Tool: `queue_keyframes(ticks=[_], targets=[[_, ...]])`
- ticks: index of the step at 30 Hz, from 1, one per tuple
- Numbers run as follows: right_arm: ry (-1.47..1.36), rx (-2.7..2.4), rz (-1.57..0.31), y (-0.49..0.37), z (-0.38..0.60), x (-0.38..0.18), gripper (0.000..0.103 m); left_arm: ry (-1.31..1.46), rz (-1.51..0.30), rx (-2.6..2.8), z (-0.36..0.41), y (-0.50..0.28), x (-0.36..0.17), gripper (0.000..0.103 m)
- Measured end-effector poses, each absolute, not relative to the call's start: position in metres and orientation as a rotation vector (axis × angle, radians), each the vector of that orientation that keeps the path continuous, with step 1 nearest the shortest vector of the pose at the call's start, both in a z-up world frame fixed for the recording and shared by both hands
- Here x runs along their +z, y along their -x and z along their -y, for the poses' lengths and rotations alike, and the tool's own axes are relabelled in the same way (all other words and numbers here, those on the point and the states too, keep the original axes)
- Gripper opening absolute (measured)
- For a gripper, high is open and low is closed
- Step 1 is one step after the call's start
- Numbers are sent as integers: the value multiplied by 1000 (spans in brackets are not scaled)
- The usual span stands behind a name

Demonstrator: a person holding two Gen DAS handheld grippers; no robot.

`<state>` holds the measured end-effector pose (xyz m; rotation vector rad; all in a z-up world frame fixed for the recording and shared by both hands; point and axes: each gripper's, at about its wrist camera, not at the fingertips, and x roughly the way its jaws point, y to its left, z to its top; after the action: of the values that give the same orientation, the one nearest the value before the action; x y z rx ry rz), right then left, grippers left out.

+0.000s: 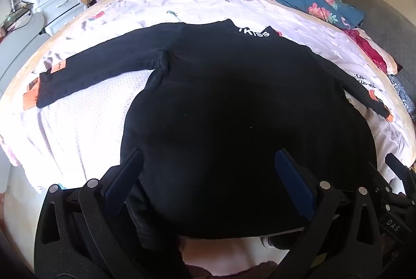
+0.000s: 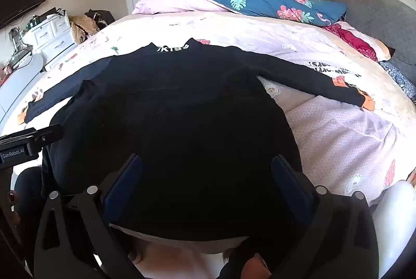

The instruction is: Fold small clothes

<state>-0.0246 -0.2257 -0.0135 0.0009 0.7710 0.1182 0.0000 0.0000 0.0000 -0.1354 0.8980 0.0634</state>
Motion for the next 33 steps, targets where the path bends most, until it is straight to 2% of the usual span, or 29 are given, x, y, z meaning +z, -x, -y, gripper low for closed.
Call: queue_keyframes(ticks=[33], targets=[[48, 112, -733, 38, 216, -5, 99, 148, -883, 21, -3, 7, 4, 95]])
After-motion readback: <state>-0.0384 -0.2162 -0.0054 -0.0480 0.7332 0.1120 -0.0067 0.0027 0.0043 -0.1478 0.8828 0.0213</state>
